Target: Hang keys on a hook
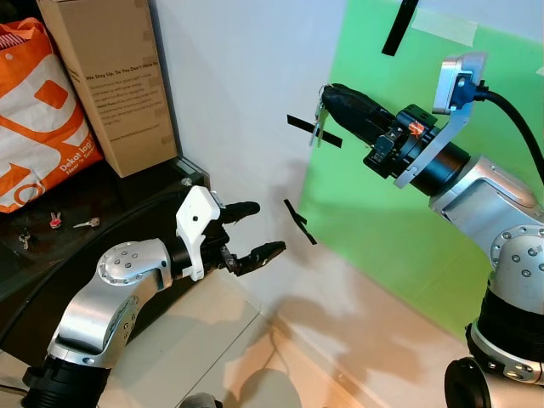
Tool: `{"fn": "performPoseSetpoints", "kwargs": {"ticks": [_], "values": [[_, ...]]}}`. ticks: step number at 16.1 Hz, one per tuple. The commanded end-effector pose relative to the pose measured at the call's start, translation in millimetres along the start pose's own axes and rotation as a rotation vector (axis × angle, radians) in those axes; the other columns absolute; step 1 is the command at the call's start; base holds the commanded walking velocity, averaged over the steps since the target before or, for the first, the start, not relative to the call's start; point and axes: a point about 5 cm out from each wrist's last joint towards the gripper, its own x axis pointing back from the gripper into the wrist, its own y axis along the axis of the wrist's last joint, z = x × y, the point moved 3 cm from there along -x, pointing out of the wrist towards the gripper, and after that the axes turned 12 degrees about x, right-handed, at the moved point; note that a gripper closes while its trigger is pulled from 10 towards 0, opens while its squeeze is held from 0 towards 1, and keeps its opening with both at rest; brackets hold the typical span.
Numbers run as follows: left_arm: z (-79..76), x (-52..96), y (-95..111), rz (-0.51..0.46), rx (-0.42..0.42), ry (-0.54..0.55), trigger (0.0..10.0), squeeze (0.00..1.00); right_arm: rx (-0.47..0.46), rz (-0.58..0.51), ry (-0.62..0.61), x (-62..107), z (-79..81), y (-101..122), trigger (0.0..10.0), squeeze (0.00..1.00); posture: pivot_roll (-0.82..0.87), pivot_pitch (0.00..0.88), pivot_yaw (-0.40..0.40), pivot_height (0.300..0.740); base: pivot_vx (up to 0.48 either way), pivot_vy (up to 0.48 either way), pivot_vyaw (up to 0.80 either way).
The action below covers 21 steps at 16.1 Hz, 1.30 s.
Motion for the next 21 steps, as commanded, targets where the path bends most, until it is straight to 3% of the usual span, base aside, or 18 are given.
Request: {"fn": "performPoseSetpoints", "kwargs": {"ticks": [1, 2, 4, 8, 14, 21], "values": [[-0.6, -2.1, 1.0, 0.005, -0.015, -0.007, 10.0, 0.0, 0.015, -0.002, 0.011, 0.0, 0.8, 4.9, 10.0, 0.0, 0.01, 0.0, -0.057, 0.74, 0.0, 0.0, 0.0], [-0.6, -2.1, 1.2, 0.005, -0.015, -0.008, 10.0, 0.0, 0.014, 0.003, 0.005, 0.1, 0.0, 4.0, 10.0, 0.0, 0.01, 0.0, -0.056, 0.74, 0.0, 0.0, 0.0], [-0.6, -2.5, 1.5, 0.006, -0.017, -0.01, 10.0, 0.0, 0.06, 0.153, -0.135, -1.2, -19.1, -19.6, 10.0, 0.0, 0.01, 0.0, -0.053, 0.74, 0.0, 0.0, 0.0], [-0.4, -2.5, 2.0, 0.006, -0.018, -0.01, 10.0, 0.0, -0.03, 0.281, -0.389, 3.3, -55.4, -51.2, 10.0, 0.0, 0.01, 0.0, -0.055, 0.74, 0.0, 0.0, 0.0], [0.9, -1.2, 3.0, 0.01, -0.022, -0.009, 10.0, 0.0, -0.07, 0.274, -0.42, -4.7, -64.3, -60.2, 10.0, 0.0, 0.02, 0.0, -0.055, 0.74, 0.0, 0.0, 0.0], [0.5, -1.2, 2.8, 0.009, -0.024, -0.01, 10.0, 0.0, -0.106, 0.264, -0.495, 16.7, -78.9, -55.6, 10.0, 0.0, 0.01, 0.0, -0.053, 0.74, 0.0, 0.0, 0.0]]}}
